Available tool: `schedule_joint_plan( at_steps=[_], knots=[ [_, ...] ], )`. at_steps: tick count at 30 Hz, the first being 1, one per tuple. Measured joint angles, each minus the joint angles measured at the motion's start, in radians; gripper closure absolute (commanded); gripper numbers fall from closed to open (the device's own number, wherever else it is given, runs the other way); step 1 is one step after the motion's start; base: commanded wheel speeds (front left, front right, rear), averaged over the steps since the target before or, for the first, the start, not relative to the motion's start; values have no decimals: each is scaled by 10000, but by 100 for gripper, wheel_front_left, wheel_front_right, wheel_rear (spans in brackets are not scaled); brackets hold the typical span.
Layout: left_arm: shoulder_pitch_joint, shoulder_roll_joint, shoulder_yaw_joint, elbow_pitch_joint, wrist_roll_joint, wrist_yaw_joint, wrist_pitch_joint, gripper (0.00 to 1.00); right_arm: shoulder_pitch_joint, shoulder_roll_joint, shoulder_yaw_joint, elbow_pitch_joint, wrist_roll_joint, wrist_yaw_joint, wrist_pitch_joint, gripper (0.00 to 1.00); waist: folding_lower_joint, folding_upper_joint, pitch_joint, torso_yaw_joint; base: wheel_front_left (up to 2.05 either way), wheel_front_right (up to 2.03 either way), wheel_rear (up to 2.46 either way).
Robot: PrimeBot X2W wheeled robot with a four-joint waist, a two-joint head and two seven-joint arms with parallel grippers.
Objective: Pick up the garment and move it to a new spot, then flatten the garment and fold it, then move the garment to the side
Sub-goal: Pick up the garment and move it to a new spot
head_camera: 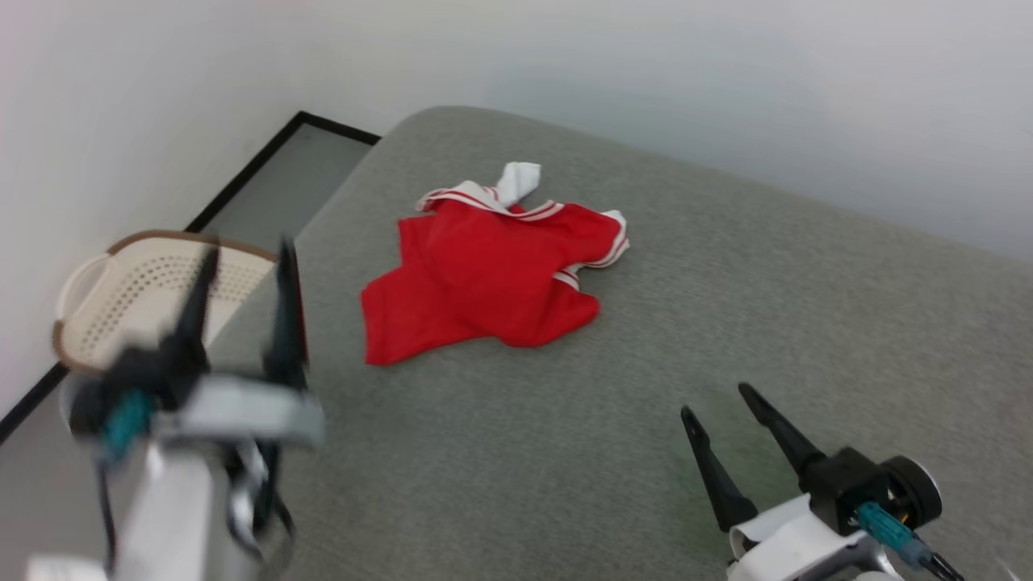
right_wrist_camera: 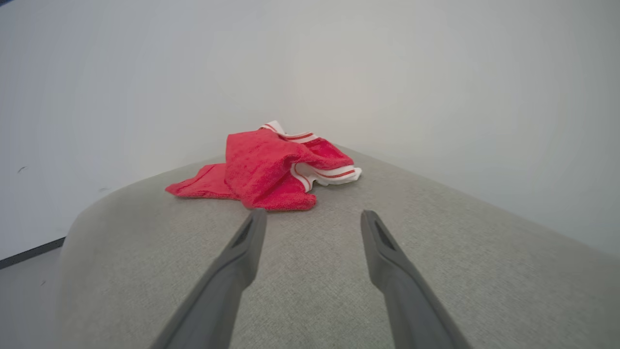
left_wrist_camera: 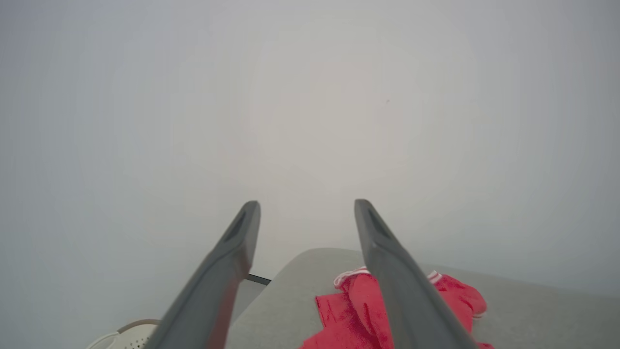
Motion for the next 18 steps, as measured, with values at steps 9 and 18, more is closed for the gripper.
schedule_joint_plan(
  at_steps=[9, 18],
  knots=[
    [-4537, 1383, -86, 3824, 98, -495, 4, 0, -458, -159, 159, -784, -209, 2, 339, 0, 0, 0, 546, -1012, 0, 0, 0],
    [-7346, 2006, -466, 8282, -986, -700, 2527, 0, -1089, -171, 437, -838, -213, 2, 221, 0, 0, 0, 1690, -2412, 0, 0, 0]
  ],
)
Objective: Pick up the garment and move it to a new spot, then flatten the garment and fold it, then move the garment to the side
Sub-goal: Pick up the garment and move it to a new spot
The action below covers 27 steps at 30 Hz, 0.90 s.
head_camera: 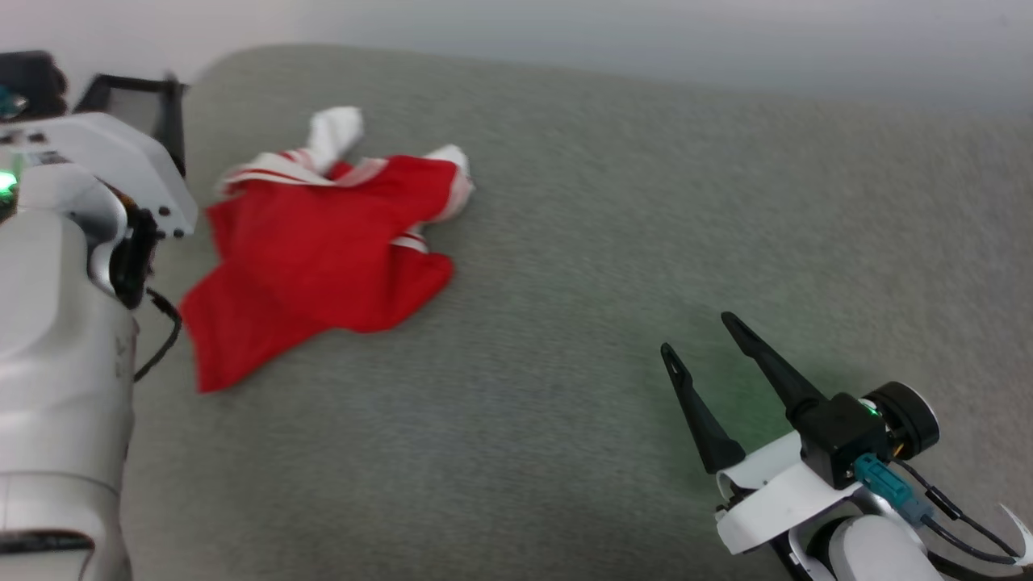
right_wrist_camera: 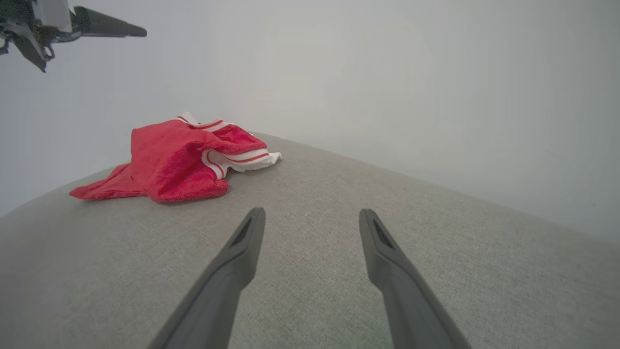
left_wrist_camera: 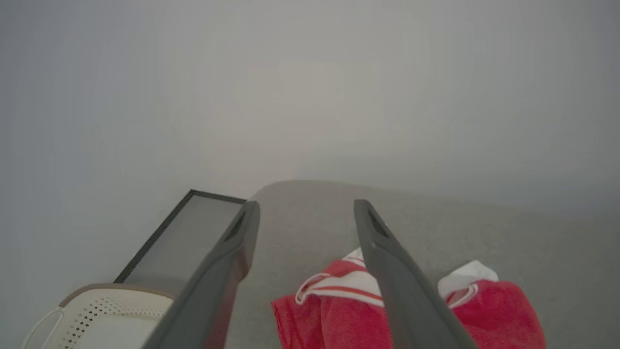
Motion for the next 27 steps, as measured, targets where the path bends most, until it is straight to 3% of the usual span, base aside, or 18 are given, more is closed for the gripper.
schedule_joint_plan(
  at_steps=[5, 13, 19, 27],
  knots=[
    [-787, 19, -550, 1266, -1058, -13, 2615, 0, -174, -2, 90, 81, 8, 0, -123, 0, 0, 0, 586, -601, 0, 0, 0],
    [-925, 293, -1026, 1808, -2585, -13, 5850, 0, -506, -27, 339, 146, 10, 0, -209, 0, 0, 0, 1352, -1250, 0, 0, 0],
    [-992, 596, -1101, 1866, -3208, -33, 6727, 0, -687, -23, 472, 96, 10, 0, -203, 0, 0, 0, 1829, -1574, 0, 0, 0],
    [-1383, 723, -1034, 2178, -3379, -38, 6807, 0, -867, -75, 499, -12, -8, 0, -192, 0, 0, 0, 2377, -1831, 0, 0, 0]
  ],
)
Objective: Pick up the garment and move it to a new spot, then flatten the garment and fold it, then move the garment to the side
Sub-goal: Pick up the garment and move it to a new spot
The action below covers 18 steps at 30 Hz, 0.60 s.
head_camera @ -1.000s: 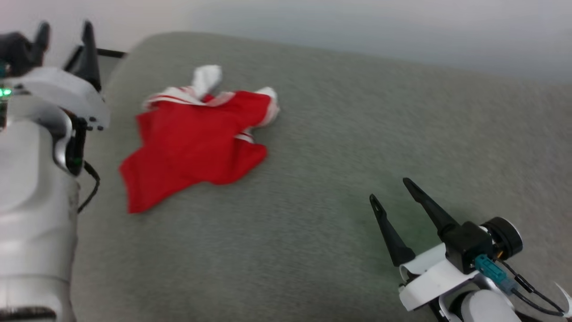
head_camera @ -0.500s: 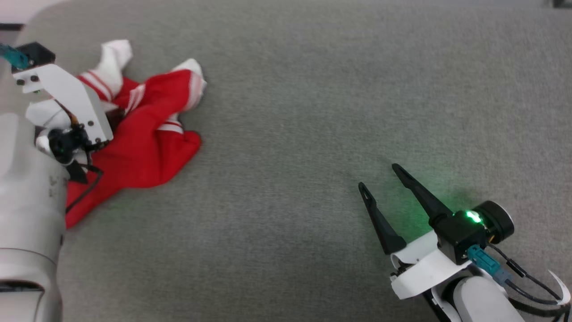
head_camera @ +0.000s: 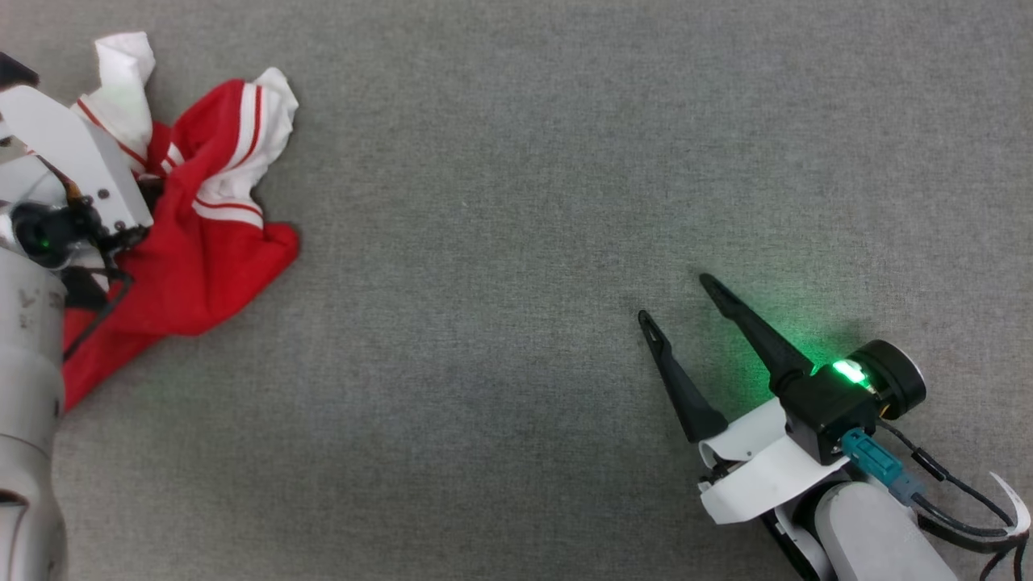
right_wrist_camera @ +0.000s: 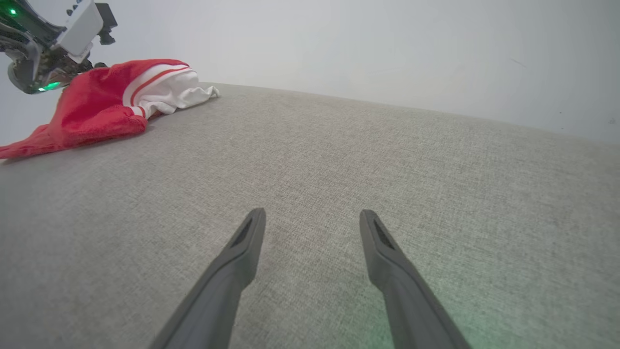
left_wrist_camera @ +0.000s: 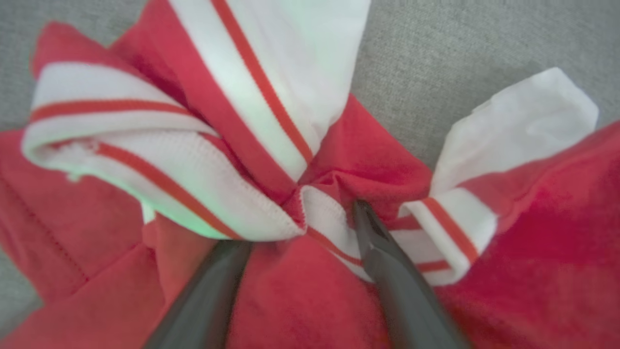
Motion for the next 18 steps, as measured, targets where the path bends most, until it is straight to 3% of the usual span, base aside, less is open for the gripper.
schedule_joint_plan(
  at_steps=[1, 3, 9, 18],
  knots=[
    [-27, 6, 4, 23, -42, 0, 29, 44, -11, 0, -12, -8, 0, 0, 4, 0, 0, 0, 34, -15, 0, 0, 0],
    [-49, 48, -2, 65, -56, 12, 48, 100, -15, 2, -15, -12, 0, 0, 33, 0, 0, 0, 68, -29, 0, 0, 0],
    [0, 82, -17, 132, -198, 31, -121, 100, -94, 10, -6, -8, 0, 0, 35, 0, 0, 0, -26, -19, 0, 0, 0],
    [551, -10, -805, -706, -127, 44, -1396, 100, -54, 169, -224, 136, 23, 0, -119, 0, 0, 0, -552, -60, 0, 0, 0]
  ],
)
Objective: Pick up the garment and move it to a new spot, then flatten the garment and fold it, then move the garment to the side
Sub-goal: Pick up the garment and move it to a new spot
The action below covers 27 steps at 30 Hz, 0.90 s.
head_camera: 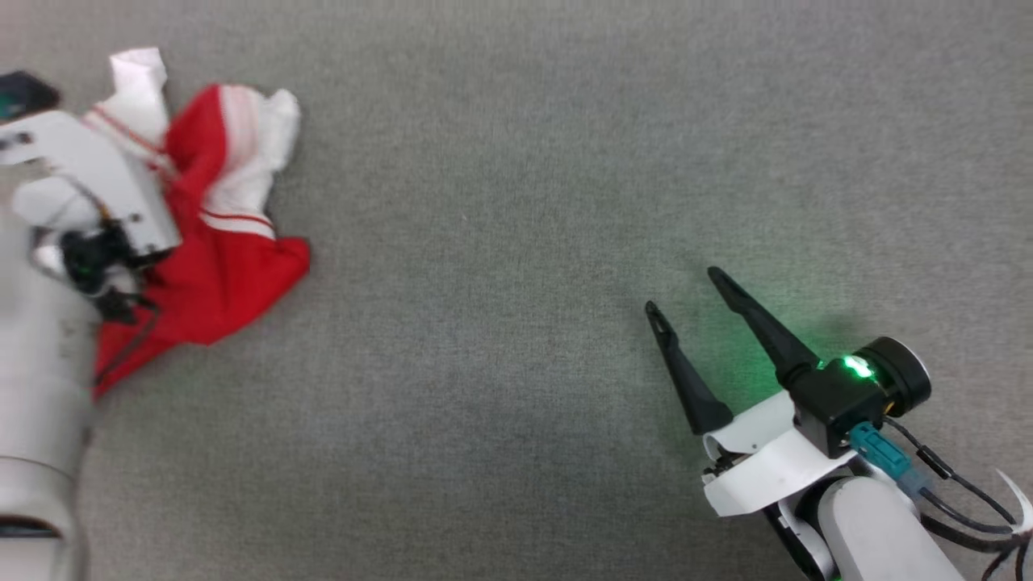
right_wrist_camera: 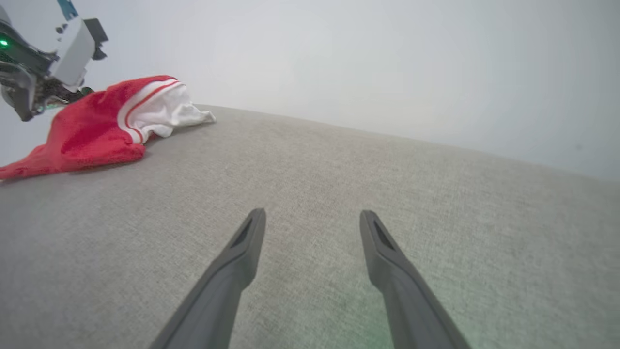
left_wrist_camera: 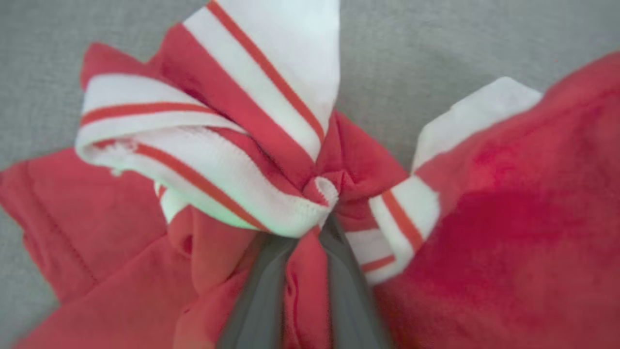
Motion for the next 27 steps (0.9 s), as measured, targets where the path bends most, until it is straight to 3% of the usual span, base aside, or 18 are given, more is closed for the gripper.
schedule_joint_plan(
  at_steps=[4, 15, 21, 27],
  knots=[
    [126, -387, -527, -999, -556, -17, -150, 100, 190, 111, -391, 84, 38, 0, -123, 0, 0, 0, -423, -56, 0, 0, 0],
    [252, -397, -2821, -4481, -2443, -19, 153, 100, 868, 500, -1845, 100, 98, 0, -313, 0, -1, -1, -1380, -695, 0, 0, 0],
    [-18, -1057, -3553, -5954, -3799, -19, 228, 100, 1094, 685, -2504, 36, 155, 0, -397, 0, 0, 0, -1547, -1398, 0, 0, 0],
    [-180, -1770, -4163, -6144, -4424, -19, -69, 100, 1226, 844, -2951, -13, 359, 0, -439, 0, 0, -1, -1528, -2149, 0, 0, 0]
  ],
)
